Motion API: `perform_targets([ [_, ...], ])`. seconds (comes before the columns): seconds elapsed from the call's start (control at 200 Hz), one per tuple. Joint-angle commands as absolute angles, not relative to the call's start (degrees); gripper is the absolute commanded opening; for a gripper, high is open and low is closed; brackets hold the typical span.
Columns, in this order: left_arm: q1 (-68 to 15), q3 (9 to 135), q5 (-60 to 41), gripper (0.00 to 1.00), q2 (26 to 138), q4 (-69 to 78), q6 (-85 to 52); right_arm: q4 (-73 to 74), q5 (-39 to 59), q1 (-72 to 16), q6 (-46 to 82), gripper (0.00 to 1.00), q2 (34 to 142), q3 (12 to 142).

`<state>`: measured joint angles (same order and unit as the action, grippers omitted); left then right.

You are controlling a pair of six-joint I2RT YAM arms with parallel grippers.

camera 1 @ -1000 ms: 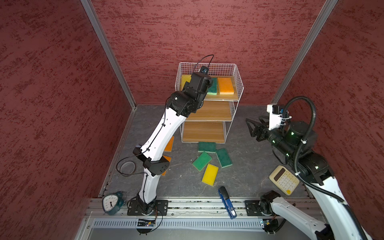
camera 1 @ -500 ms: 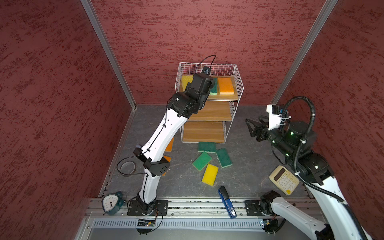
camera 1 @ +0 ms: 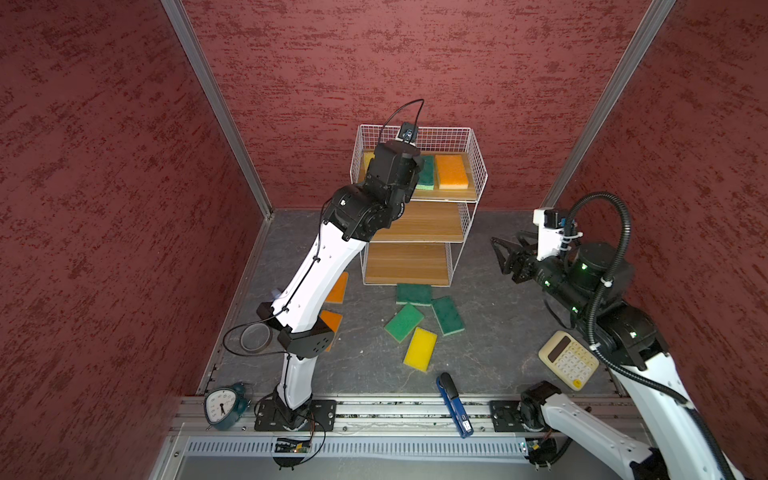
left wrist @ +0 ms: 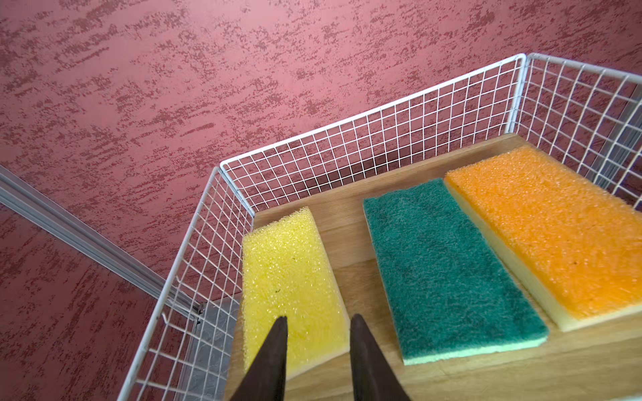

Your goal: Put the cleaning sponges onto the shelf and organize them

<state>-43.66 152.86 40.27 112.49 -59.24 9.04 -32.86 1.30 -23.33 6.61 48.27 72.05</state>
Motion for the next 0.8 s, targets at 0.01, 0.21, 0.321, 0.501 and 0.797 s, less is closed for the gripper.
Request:
perform_targets([
  [0.01,-43.66,151.06,38.72,0.32,110.91,-58.1,7.94,-33.43,1.67,-22.72,6.83,0.71,47.86,73.39],
  [0.21,-43.63,150.98,38.48,0.32,111.53,-59.0,7.54,-33.59,1.67,-22.73,6.86,0.71,47.7,73.65],
  [0.321,-43.38,150.93,38.93,0.32,112.58,-59.7,7.62,-33.78,1.59,-22.76,6.72,0.71,47.77,73.71],
  [0.501,-42.4,151.11,39.7,0.37,113.98,-59.45,8.24,-33.8,1.77,-22.72,6.67,0.71,47.77,73.92],
  [0.797,-41.4,151.12,39.89,0.43,115.4,-58.97,8.57,-33.85,1.74,-22.76,6.59,0.71,48.28,74.44],
])
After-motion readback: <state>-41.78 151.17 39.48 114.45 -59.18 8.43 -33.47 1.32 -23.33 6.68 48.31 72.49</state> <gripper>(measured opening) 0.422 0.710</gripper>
